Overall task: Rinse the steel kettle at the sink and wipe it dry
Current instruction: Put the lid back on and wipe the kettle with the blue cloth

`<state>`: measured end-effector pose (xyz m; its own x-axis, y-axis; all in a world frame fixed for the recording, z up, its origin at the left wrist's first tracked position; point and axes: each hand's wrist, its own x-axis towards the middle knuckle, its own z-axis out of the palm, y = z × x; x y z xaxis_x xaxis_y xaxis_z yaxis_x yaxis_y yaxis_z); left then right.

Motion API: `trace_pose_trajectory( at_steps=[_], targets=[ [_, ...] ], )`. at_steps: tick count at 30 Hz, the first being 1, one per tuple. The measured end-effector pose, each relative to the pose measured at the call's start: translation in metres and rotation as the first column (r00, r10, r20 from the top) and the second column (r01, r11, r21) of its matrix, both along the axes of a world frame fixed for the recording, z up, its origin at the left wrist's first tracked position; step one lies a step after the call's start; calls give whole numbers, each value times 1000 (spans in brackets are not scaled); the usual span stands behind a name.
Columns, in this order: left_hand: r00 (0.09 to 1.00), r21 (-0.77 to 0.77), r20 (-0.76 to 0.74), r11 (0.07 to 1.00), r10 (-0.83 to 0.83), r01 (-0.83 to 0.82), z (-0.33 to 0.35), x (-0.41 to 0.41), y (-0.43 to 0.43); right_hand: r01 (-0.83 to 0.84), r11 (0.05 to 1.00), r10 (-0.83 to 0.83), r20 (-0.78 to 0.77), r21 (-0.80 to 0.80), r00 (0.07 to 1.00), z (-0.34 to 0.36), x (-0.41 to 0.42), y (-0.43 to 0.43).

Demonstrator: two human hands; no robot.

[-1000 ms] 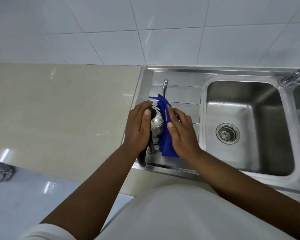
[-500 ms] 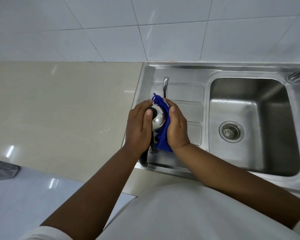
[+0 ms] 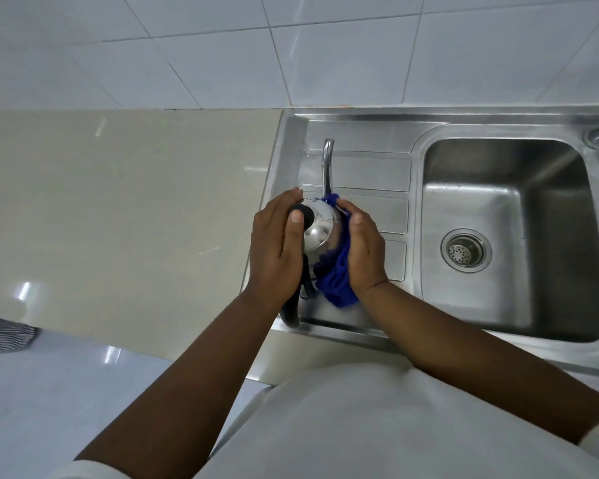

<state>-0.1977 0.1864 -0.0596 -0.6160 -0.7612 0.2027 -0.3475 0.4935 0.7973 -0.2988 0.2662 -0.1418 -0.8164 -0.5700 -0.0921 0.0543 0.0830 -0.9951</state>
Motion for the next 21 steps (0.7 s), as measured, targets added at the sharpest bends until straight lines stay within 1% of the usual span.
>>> trace_pose_trajectory(
  at_steps=[1,2,3,5,7,9,12,14,16,17,18,19,21],
  targets=[
    [1000,8,3,1000,4,-4,1,0,0,42,999,-36,171,-31,985,-2,4,1],
    [1000,13,4,1000,6,-7,0,1,0,86,995,-70,284,-42,956,-2,9,1],
    [1000,16,4,1000,10,-10,0,1,0,121,992,-107,332,-22,937,0,12,-1],
    [1000,16,0,999,30,-30,-1,0,0,196,980,-192,345,22,919,8,14,-5],
    [999,12,-6,999,51,-51,-1,0,2,253,967,-252,328,40,910,21,14,-11],
    [998,13,-6,998,64,-64,-3,0,2,252,968,-243,250,-8,937,39,16,-19],
    [997,12,-12,997,79,-79,-5,-1,1,142,983,-144,-8,-119,990,60,23,-28],
    [996,-5,-29,997,82,-82,-6,-3,0,63,987,-92,-202,-146,975,56,21,-28],
    [995,-9,-24,995,95,-95,-8,-4,0,-6,992,-39,-341,-128,939,31,18,-23],
    [995,-7,-15,995,103,-104,-8,-3,0,-21,993,-23,-351,-119,936,18,17,-20],
    [994,-7,-7,994,107,-107,-8,-3,0,-19,993,-19,-320,-113,947,4,16,-17],
    [994,-6,2,994,107,-107,-7,-3,1,-5,994,-23,-253,-110,967,-7,16,-15],
    [995,2,23,995,101,-101,-5,-3,1,40,992,-46,-49,-123,998,-19,20,-9]
  ],
)
